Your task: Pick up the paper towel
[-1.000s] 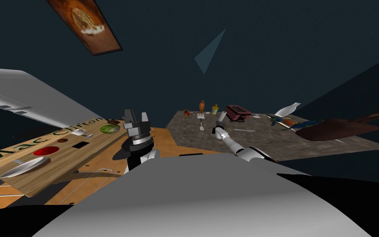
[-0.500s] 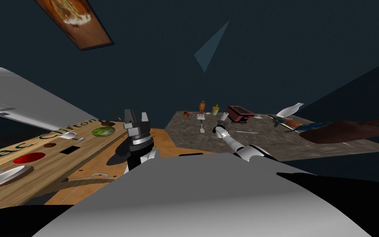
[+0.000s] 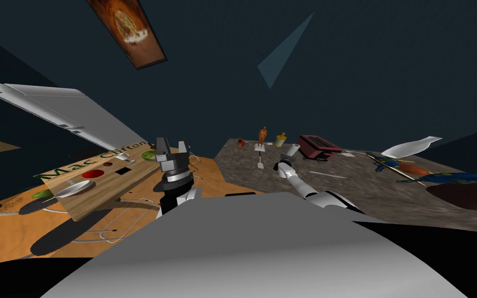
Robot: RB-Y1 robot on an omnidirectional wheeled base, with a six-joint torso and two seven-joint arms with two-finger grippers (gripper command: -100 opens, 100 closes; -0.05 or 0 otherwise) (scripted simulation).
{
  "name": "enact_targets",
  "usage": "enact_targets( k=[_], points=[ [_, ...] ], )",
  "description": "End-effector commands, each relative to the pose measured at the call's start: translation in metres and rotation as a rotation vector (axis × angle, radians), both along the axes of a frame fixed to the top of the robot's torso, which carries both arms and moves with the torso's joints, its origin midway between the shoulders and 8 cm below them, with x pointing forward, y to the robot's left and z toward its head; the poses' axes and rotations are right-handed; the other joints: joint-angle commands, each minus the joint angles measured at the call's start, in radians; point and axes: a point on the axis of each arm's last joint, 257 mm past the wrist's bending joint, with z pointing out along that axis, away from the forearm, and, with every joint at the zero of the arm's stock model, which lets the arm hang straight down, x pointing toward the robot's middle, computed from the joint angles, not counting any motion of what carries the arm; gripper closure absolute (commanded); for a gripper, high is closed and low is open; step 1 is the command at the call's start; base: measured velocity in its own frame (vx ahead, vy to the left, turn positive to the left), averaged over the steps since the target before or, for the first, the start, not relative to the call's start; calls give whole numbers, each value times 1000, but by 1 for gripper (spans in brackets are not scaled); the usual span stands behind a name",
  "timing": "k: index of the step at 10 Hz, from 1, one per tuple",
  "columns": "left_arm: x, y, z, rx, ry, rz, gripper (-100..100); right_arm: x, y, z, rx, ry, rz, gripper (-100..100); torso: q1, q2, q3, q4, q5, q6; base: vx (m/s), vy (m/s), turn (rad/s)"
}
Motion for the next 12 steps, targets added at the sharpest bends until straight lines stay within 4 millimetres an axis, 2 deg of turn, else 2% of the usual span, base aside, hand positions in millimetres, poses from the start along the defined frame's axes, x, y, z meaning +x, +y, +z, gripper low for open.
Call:
enact_targets(
  k=[1, 5, 6, 7, 8, 9, 12],
  points=[
    [0, 0, 0, 0, 0, 0, 0, -13, -19, 0, 9, -7, -35, -100, 0, 0, 0, 0, 0, 0, -10, 15, 159],
    [0, 0, 0, 0, 0, 0, 0, -65, -71, -3, 15, -6, -127, -100, 0, 0, 0, 0, 0, 0, -5, 17, 234],
    [0, 0, 0, 0, 0, 0, 0, -87, -88, -7, 10, 7, -152, -100, -1, 0, 0, 0, 0, 1, -7, 24, 251],
    [0, 0, 0, 0, 0, 0, 0, -92, -96, -2, 12, -6, -173, -100, 0, 0, 0, 0, 0, 0, -8, 15, 151],
    [0, 0, 0, 0, 0, 0, 0, -115, -113, -3, 5, 5, -198, -100, -1, 0, 0, 0, 0, 1, -8, 22, 325],
    [0, 0, 0, 0, 0, 0, 0, -120, -120, 1, 6, -7, -218, -100, 0, 0, 0, 0, 0, 0, -6, 13, 152],
    [0, 0, 0, 0, 0, 0, 0, -162, -154, 12, -13, -9, -270, -100, -1, -1, 0, 0, 0, 1, -5, 22, 268]
  ],
)
